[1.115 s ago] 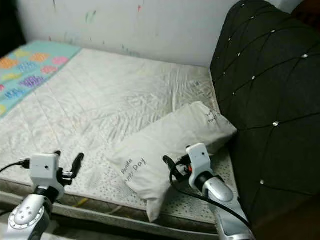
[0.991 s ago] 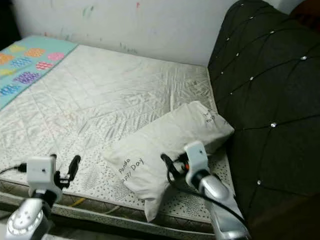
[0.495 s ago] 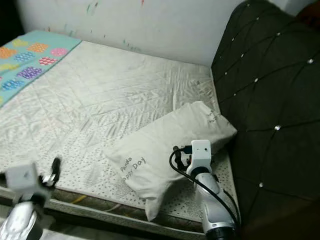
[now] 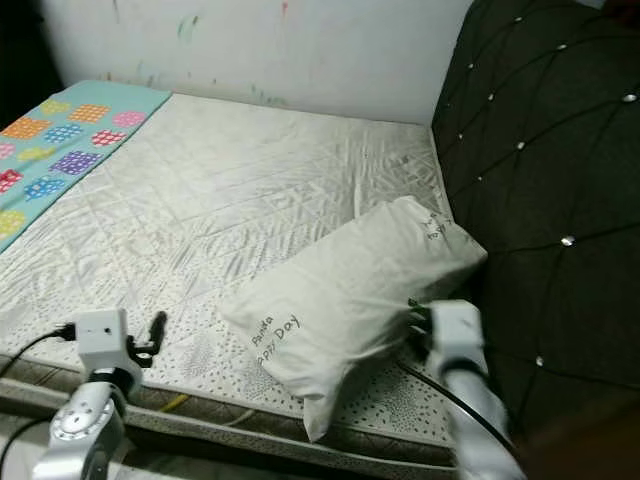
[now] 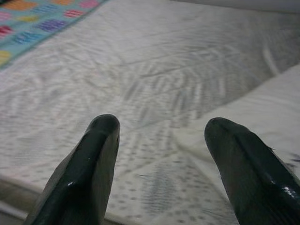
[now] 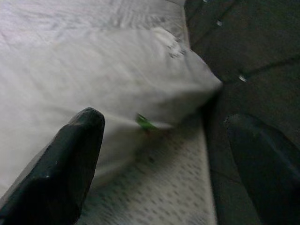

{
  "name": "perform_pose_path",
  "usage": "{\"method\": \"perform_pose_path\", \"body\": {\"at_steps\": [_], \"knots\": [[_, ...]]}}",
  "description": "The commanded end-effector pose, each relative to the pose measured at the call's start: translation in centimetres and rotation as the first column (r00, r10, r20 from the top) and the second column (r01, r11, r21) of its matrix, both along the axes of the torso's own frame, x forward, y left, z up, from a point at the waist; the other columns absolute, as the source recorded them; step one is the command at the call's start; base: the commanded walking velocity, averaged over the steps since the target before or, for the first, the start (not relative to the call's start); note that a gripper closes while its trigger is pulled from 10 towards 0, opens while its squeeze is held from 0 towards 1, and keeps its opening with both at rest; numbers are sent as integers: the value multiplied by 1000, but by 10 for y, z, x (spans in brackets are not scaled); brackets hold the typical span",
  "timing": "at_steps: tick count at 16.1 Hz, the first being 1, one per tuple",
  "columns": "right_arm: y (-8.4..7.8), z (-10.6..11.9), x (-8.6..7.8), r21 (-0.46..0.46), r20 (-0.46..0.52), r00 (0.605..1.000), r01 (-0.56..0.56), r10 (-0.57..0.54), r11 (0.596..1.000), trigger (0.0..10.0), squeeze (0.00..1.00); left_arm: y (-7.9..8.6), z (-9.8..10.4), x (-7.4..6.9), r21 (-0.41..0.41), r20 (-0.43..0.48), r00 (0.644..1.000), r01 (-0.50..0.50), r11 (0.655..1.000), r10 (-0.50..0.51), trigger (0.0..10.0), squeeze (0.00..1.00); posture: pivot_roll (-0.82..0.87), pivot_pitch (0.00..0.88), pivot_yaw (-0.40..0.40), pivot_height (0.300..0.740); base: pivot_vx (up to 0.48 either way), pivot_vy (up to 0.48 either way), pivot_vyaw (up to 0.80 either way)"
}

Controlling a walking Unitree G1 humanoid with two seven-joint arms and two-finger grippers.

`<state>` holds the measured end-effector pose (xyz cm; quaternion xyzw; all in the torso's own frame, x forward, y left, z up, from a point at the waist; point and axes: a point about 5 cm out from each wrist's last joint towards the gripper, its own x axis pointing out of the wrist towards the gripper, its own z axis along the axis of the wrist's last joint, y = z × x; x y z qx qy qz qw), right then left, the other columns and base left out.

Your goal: Clean up the room

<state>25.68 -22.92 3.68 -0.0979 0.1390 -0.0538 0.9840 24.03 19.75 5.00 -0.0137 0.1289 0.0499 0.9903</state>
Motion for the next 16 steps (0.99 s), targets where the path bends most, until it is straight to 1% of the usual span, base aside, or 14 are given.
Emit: {"method": "perform_pose_path", "body": {"at_steps": [1, 2, 3, 4, 5, 6, 8, 9, 10, 11, 12, 13, 14, 16], "knots": [[-9, 1, -8, -13, 10, 1000, -3, 3, 1000, 10000, 0, -7, -7, -5, -21, -16, 999, 32, 999, -33, 10000, 0, -126, 0, -44, 740, 0, 0, 0], [-15, -12, -24, -33, -41, 999, -22, 21, 999, 10000, 0, -12, -17, -11, -52, -36, 999, 35, 998, -37, 10000, 0, -120, 0, -47, 740, 0, 0, 0], [-16, -18, -29, -34, -58, 998, -27, 25, 999, 10000, 0, -13, -21, -14, -64, -43, 998, 37, 997, -40, 10000, 0, -120, 0, -46, 740, 0, 0, 0], [-17, -23, -36, -41, -78, 995, -69, 66, 997, 10000, 0, -15, -16, -12, -63, -34, 998, 52, 997, -54, 10000, 0, -117, 0, -41, 740, 0, 0, 0], [-22, -31, -43, -28, -104, 993, -58, 55, 998, 10000, 0, -14, -17, -14, -30, -37, 996, 81, 996, -82, 10000, 0, -104, 0, -35, 740, 0, 0, 0], [-25, -30, -45, -23, -101, 994, -44, 42, 999, 10000, 0, -9, -11, -15, -21, -31, 995, 89, 996, -90, 10000, 0, -104, 0, -30, 740, 0, 0, 0], [-25, -20, -34, -15, -70, 996, -48, 47, 999, 10000, 0, 4, -3, -10, -17, -14, 997, 74, 997, -75, 10000, 0, -116, 0, -21, 740, 0, 0, 0], [-22, -14, -23, 1, -52, 998, -33, 33, 999, 10000, 0, 9, 1, -1, 1, -4, 997, 71, 997, -71, 10000, 0, -127, 0, -14, 740, 0, 0, 0], [-18, -14, -16, 14, -41, 999, -24, 25, 1000, 10000, 0, 12, -2, 3, 27, 0, 998, 67, 997, -67, 10000, 0, -135, 0, -6, 740, 0, 0, 0], [-19, -11, -15, 31, -16, 1000, -1, 1, 1000, 10000, 0, 15, -2, 3, 33, 3, 999, 32, 999, -32, 10000, 0, -134, 0, -3, 740, 0, 0, 0], [-18, -6, -13, 65, 5, 1000, 9, -10, 998, 10000, 0, 15, 4, 4, 12, 14, 1000, 21, 1000, -21, 10000, 0, -137, 0, 3, 740, 0, 0, 0], [-5, 2, -10, 115, 61, 996, -69, 62, 991, 10000, 0, 7, 8, 5, 1, 37, 996, 84, 996, -84, 10000, 0, -137, 0, 6, 740, 0, 0, 0], [4, 4, -9, 173, 98, 991, -103, 86, 979, 10000, 0, 5, 6, 4, -10, 40, 994, 99, 995, -98, 10000, 0, -133, 0, 4, 740, 0, 0, 0], [12, 13, 0, 198, 141, 987, -105, 78, 975, 10000, 0, 5, 8, 7, -67, 47, 997, 59, 996, -55, 10000, 0, -135, 0, 3, 740, 0, 0, 0]]}}
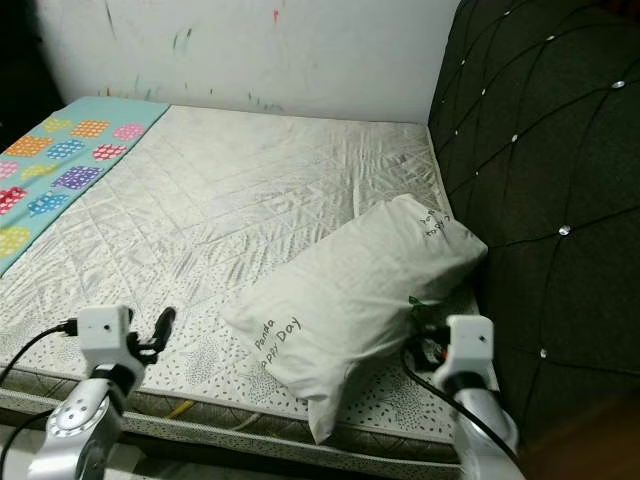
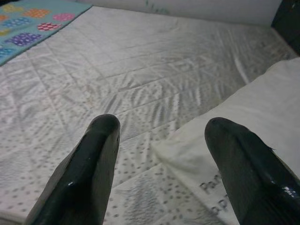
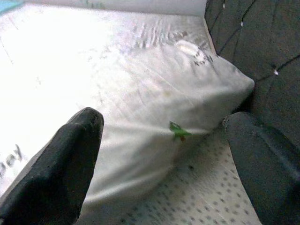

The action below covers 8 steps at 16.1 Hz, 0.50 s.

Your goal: Clean up the room

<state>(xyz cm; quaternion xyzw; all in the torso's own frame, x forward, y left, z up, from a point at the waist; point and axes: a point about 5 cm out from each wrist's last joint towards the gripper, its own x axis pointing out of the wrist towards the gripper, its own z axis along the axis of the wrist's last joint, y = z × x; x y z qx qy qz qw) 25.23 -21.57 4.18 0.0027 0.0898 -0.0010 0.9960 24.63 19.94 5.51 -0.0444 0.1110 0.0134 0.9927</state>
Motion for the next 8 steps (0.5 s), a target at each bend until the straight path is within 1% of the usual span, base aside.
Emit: {"method": "perform_pose_path", "body": {"at_steps": [1, 3, 5, 6, 8], "knots": [[7, 15, 8, 1, 65, 997, -39, 39, 999, 10000, 0, -2, 7, 1, -21, 29, 1000, 10, 1000, -10, 10000, 0, -135, 0, 1, 740, 0, 0, 0], [12, 20, 10, -15, 85, 995, -46, 47, 999, 10000, 0, -9, 6, -3, -38, 35, 999, 35, 999, -34, 10000, 0, -129, 0, -13, 740, 0, 0, 0], [13, 22, 11, -17, 83, 996, -33, 34, 999, 10000, 0, -10, 4, -4, -42, 30, 999, 30, 999, -29, 10000, 0, -129, 0, -13, 740, 0, 0, 0], [12, 24, 13, -4, 83, 996, -15, 16, 1000, 10000, 0, -15, 7, -3, -54, 32, 999, 29, 998, -28, 10000, 0, -104, 0, -14, 740, 0, 0, 0], [15, 23, 16, -1, 78, 997, -14, 14, 1000, 10000, 0, -16, 7, -3, -57, 27, 999, 40, 998, -39, 10000, 0, -110, 0, -7, 740, 0, 0, -778]]}}
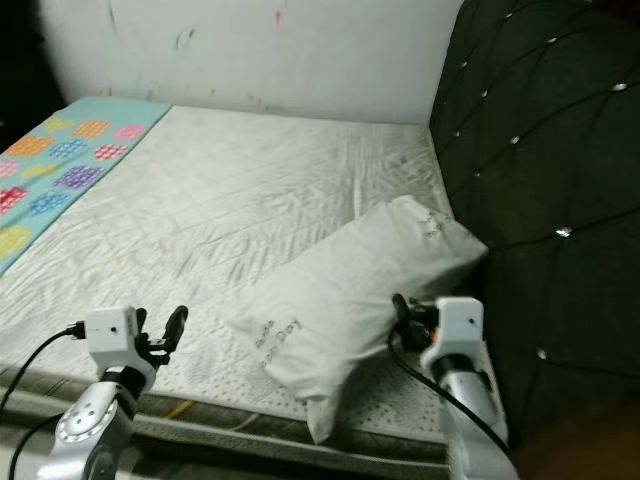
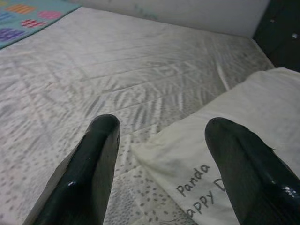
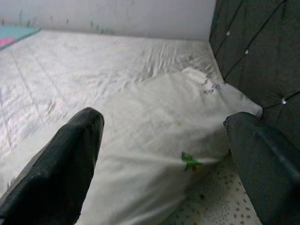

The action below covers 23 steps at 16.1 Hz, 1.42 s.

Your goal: Clean up the room

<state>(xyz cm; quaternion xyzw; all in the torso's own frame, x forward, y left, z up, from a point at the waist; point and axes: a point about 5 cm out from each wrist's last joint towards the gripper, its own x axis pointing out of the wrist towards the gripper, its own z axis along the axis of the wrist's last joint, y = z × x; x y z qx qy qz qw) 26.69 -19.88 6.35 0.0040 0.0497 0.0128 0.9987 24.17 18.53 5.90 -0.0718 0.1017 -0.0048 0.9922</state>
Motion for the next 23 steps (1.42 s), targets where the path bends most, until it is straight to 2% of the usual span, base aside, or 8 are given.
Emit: {"method": "perform_pose_path", "body": {"at_steps": [1, 6, 13, 23], "knots": [[-1, 1, 1, -6, -1, 1000, 13, -13, 1000, 10000, 0, -2, 3, 1, 2, 3, 1000, 10, 1000, -10, 10000, 0, -111, 0, -6, 740, 0, 0, -800], [-4, 4, 2, -11, 5, 999, 42, -42, 999, 10000, 0, -8, 5, 8, -2, 11, 999, 32, 999, -32, 10000, 0, -132, 0, 3, 740, 0, 0, -740], [4, 7, 7, -26, 13, 1000, 4, -4, 1000, 10000, 0, -11, 7, 5, -2, 24, 999, 28, 1000, -28, 10000, 0, -111, 0, -15, 740, 0, 0, 0], [8, 2, 3, -29, -24, 1000, -19, 18, 999, 10000, 0, -11, 5, 2, 5, 7, 999, 36, 999, -36, 10000, 0, -107, 0, -20, 740, 0, 0, 0]]}}
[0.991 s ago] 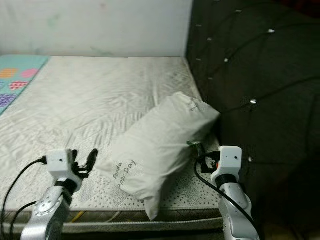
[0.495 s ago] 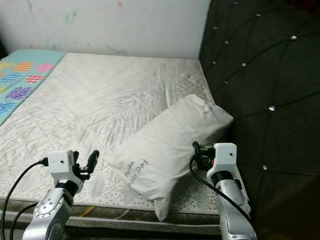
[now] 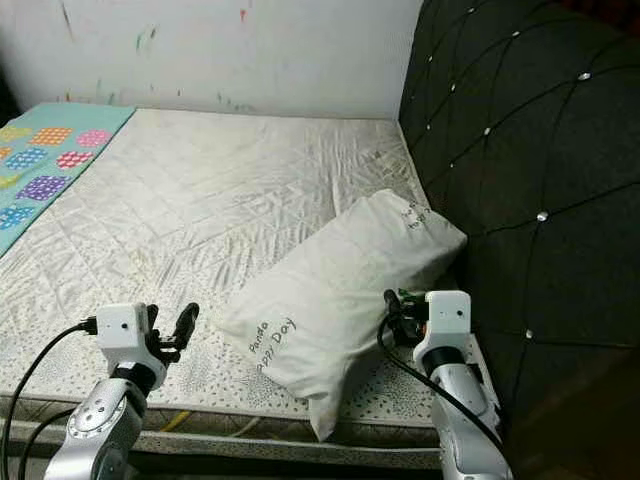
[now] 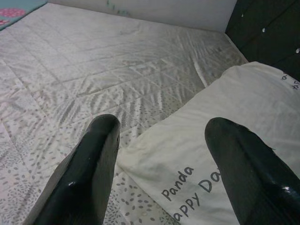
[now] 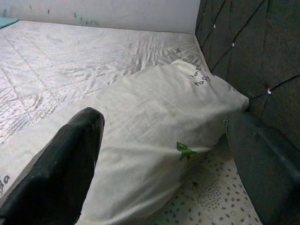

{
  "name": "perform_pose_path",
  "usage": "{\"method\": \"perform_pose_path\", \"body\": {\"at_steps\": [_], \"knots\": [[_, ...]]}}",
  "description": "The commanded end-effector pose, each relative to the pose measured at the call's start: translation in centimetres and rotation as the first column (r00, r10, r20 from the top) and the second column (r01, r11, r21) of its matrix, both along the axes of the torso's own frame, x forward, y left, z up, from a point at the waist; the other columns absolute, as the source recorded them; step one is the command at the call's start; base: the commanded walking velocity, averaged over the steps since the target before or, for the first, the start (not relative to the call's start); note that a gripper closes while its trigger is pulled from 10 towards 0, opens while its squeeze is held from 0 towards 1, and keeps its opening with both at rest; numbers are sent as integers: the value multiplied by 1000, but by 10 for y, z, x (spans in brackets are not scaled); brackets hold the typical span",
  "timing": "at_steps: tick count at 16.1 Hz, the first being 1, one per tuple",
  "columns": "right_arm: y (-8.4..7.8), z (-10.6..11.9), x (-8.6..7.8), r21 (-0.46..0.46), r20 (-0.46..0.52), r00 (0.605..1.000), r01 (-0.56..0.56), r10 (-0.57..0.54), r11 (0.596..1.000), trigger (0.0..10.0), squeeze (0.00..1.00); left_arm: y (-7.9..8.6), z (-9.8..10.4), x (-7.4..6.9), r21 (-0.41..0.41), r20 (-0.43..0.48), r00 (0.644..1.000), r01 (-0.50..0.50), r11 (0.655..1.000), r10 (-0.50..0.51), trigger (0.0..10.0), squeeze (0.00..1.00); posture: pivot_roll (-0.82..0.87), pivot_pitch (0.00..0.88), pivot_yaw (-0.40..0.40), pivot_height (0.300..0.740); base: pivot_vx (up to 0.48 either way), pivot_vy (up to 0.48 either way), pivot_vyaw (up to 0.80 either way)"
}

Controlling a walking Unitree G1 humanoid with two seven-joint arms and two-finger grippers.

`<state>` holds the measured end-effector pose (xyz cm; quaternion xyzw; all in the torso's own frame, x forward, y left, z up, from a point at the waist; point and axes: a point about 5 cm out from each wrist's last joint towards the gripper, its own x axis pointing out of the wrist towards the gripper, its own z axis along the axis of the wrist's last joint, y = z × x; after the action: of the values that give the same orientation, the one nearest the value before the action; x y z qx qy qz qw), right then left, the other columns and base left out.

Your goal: Clean up the room

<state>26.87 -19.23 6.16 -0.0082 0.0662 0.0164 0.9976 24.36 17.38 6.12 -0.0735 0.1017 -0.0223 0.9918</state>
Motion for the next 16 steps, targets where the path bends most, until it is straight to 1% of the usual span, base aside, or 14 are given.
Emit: {"method": "perform_pose_path", "body": {"at_steps": [1, 5, 6, 8, 9, 10, 11, 12, 13, 16], "knots": [[2, 4, 2, -11, 8, 1000, -17, 17, 1000, 10000, 0, 0, 3, -1, 12, 3, 1000, 0, 1000, 0, 10000, 0, -106, 0, -20, 740, 0, 0, 0], [6, 3, 1, 7, -3, 999, -36, 36, 999, 10000, 0, -1, 2, -3, 12, -5, 1000, 4, 1000, -4, 10000, 0, -100, 0, -25, 740, 0, 0, 0], [8, 2, 1, 0, -10, 999, -47, 47, 999, 10000, 0, -1, 1, -3, 12, -7, 1000, 4, 1000, -4, 10000, 0, -101, 0, -25, 740, 0, 0, 0], [8, 0, 1, -44, -29, 999, -45, 44, 998, 10000, 0, -2, 1, -4, 13, -7, 1000, 7, 1000, -7, 10000, 0, -101, 0, -26, 740, 0, 0, 0], [6, -3, 1, -18, -60, 998, -24, 23, 1000, 10000, 0, -2, 2, -4, 15, -5, 1000, 8, 1000, -8, 10000, 0, -100, 0, -27, 740, 0, 0, 0], [5, -3, 1, -2, -66, 998, -16, 16, 1000, 10000, 0, -2, 2, -5, 17, -4, 1000, 9, 1000, -8, 10000, 0, -100, 0, -28, 740, 0, 0, 0], [5, -3, 0, -8, -76, 996, -37, 36, 999, 10000, 0, -1, 2, -6, 23, -5, 1000, 5, 1000, -5, 10000, 0, -101, 0, -27, 740, 0, 0, 0], [7, -4, -6, -52, -98, 990, -102, 96, 993, 10000, 0, 0, 1, -9, 32, -7, 1000, 2, 999, -2, 10000, 0, -100, 0, -29, 740, 0, 0, 0], [7, -8, -13, -91, -135, 985, -121, 108, 988, 10000, 0, 1, 1, -14, 39, -15, 1000, 2, 999, -1, 10000, 0, -99, 0, -30, 740, 0, 0, 0], [5, -17, -31, -94, -199, 972, -144, 124, 985, 10000, 0, 1, -2, -25, 37, -40, 999, 1, 999, 0, 10000, 0, -109, 0, -33, 740, 0, 0, 0]]}}
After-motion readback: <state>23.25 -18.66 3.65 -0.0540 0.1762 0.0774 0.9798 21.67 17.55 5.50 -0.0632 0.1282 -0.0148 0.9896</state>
